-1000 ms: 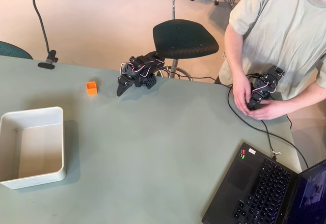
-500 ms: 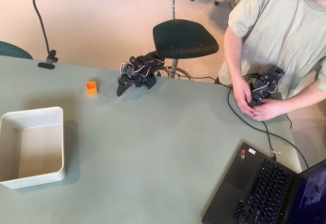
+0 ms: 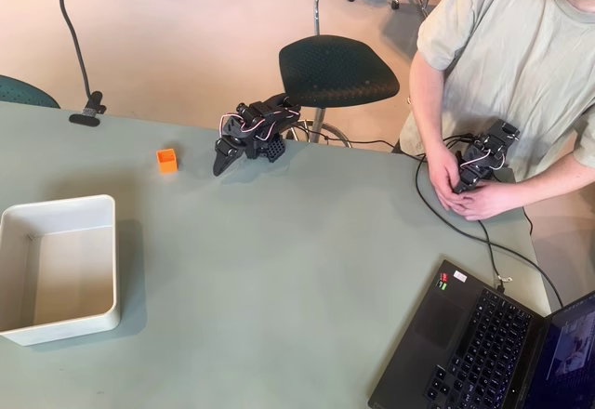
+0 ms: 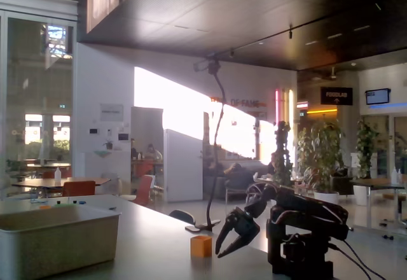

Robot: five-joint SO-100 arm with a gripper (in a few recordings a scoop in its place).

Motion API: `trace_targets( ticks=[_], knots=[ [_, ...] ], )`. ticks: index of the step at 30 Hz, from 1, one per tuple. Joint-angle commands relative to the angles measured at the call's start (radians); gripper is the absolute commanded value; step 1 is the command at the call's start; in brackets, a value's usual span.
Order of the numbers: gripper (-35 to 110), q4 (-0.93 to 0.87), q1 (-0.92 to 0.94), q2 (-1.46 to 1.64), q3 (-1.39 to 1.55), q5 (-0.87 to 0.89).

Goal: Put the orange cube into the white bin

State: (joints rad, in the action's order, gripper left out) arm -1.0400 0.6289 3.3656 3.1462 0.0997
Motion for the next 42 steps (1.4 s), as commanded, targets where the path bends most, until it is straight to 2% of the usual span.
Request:
trace_targets(
  ticks=[1,8,19,24,31,35,42],
  knots=[
    [1,0.012,-0.003,-0.003,0.000,-0.003],
    [1,0.067,-0.005,0.000,-0.069,0.002],
    [1,0.357,0.017,-0.003,-0.351,0.006],
    [1,0.397,0.109,-0.014,-0.517,0.008],
    [1,0.379,0.187,-0.351,-0.784,0.009],
    [1,0.253,0.230,-0.641,-1.019,0.009],
    [1,-0.209,0.359,-1.121,-1.437,0.011]
  ],
)
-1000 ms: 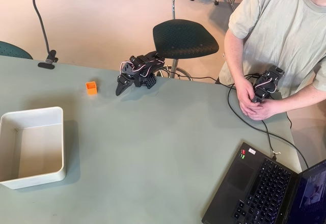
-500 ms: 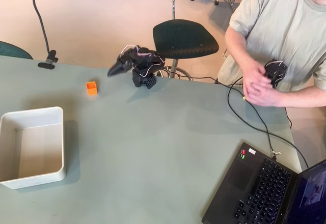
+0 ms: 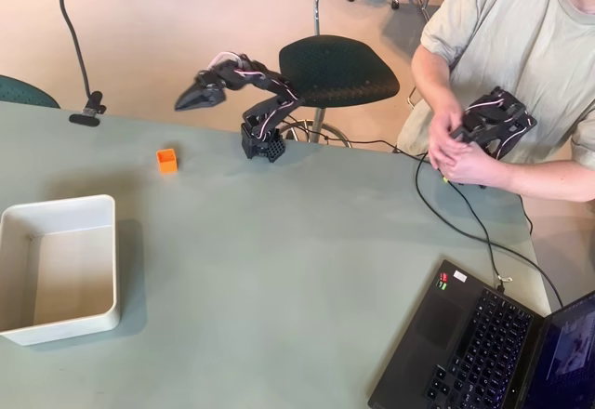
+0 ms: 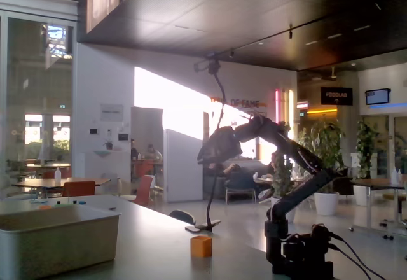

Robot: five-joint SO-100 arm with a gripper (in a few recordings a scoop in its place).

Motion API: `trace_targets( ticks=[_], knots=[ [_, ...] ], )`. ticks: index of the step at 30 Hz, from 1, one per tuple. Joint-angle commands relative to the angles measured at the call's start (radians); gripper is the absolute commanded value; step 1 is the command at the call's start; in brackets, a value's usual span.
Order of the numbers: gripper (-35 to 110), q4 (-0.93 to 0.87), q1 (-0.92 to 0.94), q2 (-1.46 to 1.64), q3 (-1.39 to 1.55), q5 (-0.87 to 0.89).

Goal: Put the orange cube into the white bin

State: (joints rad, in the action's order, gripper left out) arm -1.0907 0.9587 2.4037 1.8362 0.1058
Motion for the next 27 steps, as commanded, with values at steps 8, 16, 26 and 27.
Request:
trace_targets(
  ticks=[8,16,26,27],
  knots=[
    [8,-0.347,0.069,-0.456,-0.311,0.169],
    [46,-0.351,0.071,-0.592,-0.298,0.193],
    [76,-0.463,0.114,-0.788,-0.293,0.193],
    [77,-0.471,0.117,-0.808,-0.293,0.193]
  ],
)
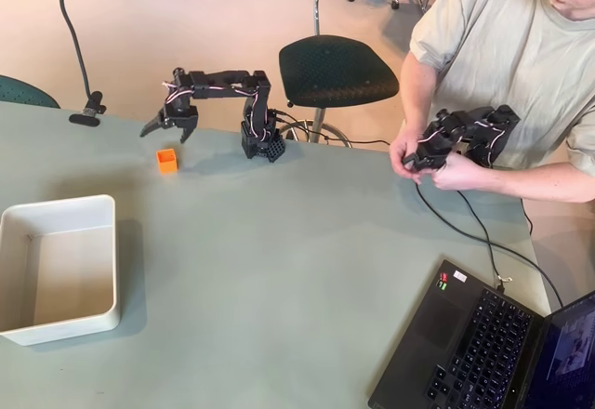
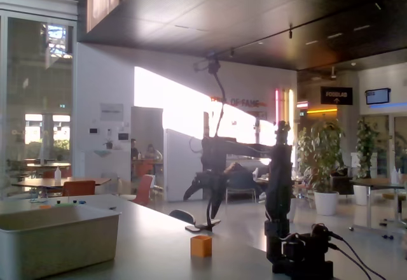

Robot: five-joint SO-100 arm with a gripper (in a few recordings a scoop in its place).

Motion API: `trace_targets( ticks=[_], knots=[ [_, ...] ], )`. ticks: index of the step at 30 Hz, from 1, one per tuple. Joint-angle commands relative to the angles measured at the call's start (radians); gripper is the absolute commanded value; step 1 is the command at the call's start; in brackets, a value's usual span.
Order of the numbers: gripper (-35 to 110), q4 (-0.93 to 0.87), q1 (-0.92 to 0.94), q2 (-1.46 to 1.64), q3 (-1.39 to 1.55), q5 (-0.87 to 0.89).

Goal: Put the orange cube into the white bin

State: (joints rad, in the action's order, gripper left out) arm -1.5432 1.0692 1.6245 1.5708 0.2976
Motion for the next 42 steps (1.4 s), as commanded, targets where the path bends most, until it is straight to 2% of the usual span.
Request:
trace_targets(
  ticks=[1,15,26,42],
  knots=[
    [77,-0.026,0.008,-0.048,-0.028,0.002],
    [77,-0.015,0.018,-0.287,-0.044,-0.005],
    [77,0.140,0.008,-0.334,-0.043,-0.005],
    [76,0.152,0.008,-0.417,-0.044,-0.015]
  ],
)
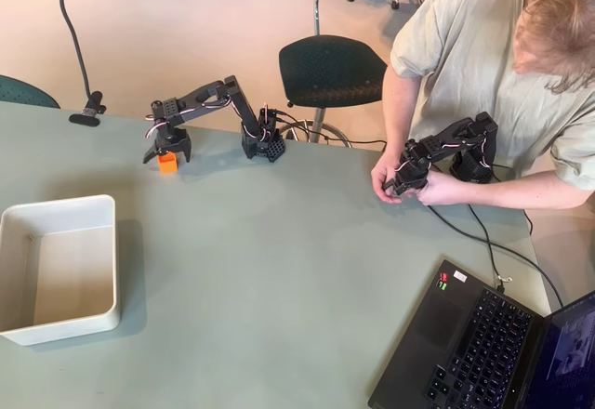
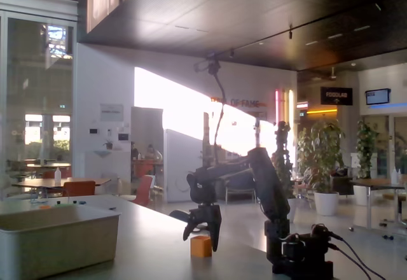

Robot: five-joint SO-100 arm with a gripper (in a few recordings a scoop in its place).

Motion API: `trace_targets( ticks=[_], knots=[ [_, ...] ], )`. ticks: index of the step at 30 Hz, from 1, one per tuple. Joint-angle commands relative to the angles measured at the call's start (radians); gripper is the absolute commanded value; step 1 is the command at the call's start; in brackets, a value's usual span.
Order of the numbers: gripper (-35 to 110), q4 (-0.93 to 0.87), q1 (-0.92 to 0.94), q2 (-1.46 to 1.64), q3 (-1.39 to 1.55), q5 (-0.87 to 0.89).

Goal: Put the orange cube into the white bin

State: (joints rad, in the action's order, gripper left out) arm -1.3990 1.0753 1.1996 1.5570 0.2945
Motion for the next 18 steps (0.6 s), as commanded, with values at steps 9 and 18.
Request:
trace_targets(
  ticks=[9,18],
  knots=[
    [76,0.008,0.003,0.008,-0.029,-0.109],
    [76,0.008,0.020,0.006,-0.029,-0.115]
  ],
)
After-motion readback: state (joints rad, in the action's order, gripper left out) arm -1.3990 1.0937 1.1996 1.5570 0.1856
